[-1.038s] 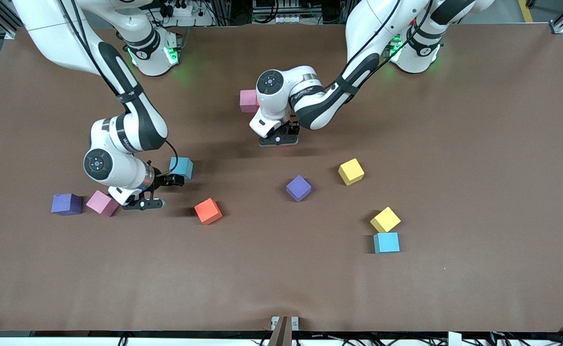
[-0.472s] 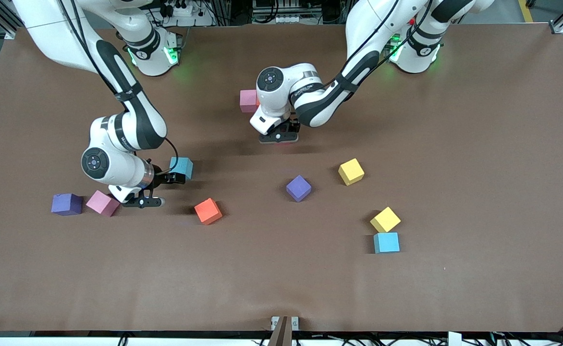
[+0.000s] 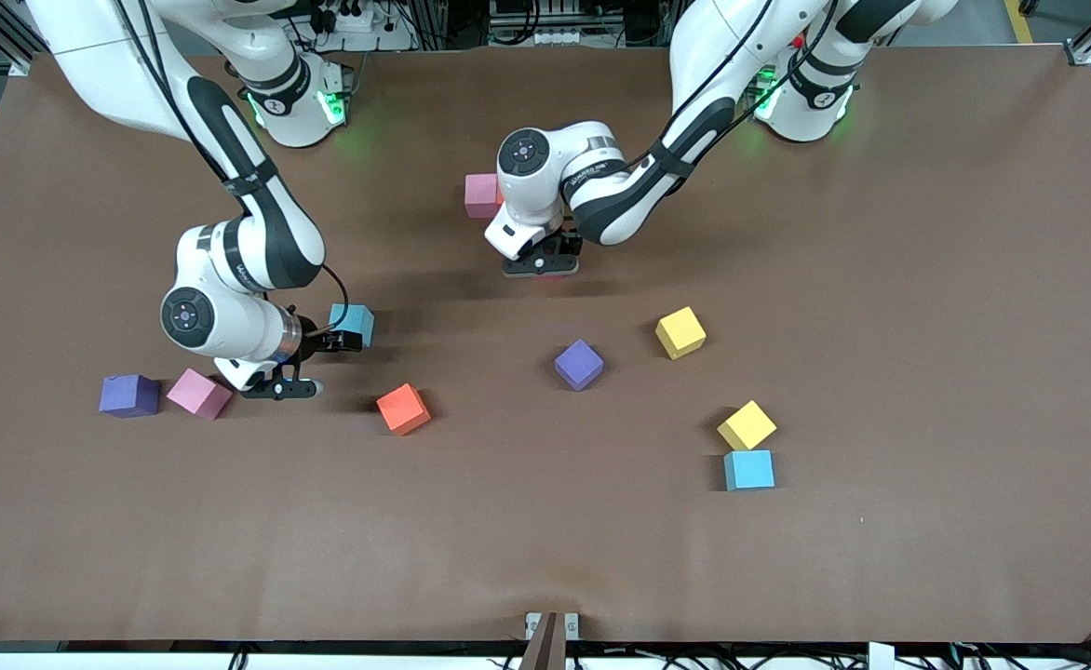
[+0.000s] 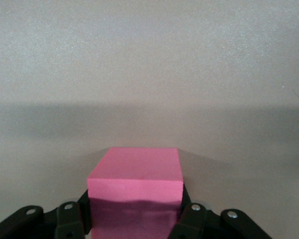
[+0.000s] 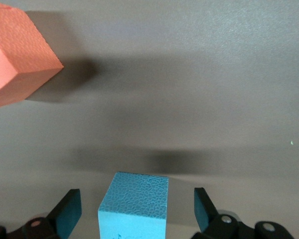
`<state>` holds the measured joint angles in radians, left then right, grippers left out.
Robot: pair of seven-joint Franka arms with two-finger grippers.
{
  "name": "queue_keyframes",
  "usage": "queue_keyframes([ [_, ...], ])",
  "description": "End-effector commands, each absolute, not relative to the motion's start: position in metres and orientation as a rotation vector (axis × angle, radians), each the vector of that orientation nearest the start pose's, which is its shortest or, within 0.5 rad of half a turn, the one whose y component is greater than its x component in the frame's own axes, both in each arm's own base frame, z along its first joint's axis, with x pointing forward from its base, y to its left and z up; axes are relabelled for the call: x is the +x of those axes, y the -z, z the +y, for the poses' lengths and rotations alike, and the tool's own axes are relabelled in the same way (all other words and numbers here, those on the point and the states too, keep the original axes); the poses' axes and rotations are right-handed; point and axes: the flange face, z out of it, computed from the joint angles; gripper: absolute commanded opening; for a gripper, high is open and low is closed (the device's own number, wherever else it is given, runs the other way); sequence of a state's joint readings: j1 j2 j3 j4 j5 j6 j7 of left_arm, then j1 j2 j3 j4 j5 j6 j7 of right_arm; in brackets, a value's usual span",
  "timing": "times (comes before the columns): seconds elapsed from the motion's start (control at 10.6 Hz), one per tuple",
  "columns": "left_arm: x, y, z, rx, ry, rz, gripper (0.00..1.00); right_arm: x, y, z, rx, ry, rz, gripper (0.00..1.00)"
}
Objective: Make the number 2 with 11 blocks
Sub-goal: 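Grasp the cyan cube with the right gripper while the left gripper lowers red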
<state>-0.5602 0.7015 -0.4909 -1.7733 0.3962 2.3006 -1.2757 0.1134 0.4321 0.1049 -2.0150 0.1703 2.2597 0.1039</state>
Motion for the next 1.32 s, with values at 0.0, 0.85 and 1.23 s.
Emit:
queue_keyframes([
  [0.0,0.335,-0.188,-0.543,-3.061,-0.071,-0.055,0.00,0.560,-0.230,0.131,-2.981,-0.330,0.030,1.00],
  [0.85,0.328,-0.189,-0.548,-3.062,-0.070,-0.038,0.00,0.543,-0.214,0.139,-2.985,-0.394,0.006,1.00],
  [1.23,0.326,-0.190,-0.547,-3.037,-0.082,-0.034,0.38,0.534,-0.205,0.139,-2.988,-0.421,-0.007,1.00],
])
